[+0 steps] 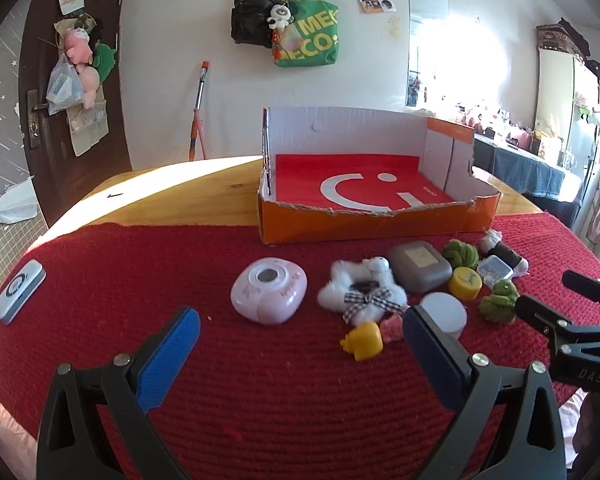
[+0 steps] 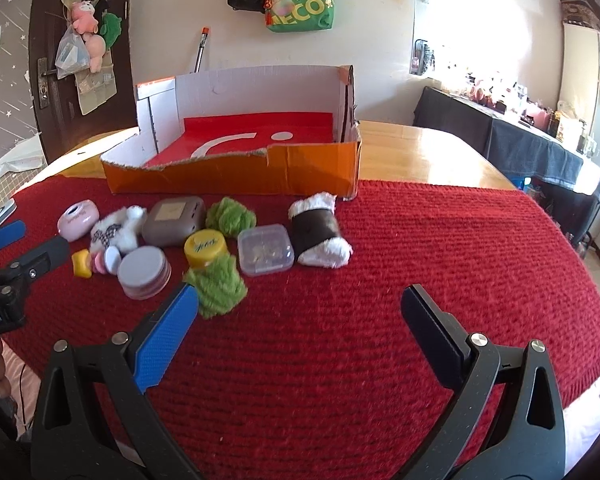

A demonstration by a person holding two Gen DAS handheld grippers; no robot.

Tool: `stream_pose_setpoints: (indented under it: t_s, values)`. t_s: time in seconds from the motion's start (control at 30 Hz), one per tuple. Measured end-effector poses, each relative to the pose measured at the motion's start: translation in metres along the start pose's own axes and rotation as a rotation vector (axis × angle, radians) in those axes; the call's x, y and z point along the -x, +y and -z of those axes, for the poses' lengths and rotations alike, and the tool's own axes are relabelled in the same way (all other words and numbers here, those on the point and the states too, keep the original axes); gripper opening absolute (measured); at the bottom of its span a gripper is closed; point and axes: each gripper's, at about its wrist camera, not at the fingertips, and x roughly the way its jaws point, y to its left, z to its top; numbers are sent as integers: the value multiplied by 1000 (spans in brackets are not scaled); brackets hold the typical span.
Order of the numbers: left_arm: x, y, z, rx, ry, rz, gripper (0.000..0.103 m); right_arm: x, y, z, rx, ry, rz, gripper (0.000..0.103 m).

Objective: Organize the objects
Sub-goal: 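Grasp the pink round case with the left tool while the right tool grasps the black-and-white roll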

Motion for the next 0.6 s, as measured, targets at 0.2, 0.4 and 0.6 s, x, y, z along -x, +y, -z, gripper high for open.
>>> stream_pose_setpoints:
  t_s: [0.2, 0.4, 0.6]
  values:
    - [-13, 12, -16, -20, 65, 28, 103, -10, -10, -25, -6, 26, 4, 103]
    - [-28, 26, -28, -46, 144, 72, 103, -34, -33, -45, -53, 114, -23, 103]
    - [-40, 41, -31, -72, 203, 98, 103, -53, -44, -54, -62, 185, -20, 103]
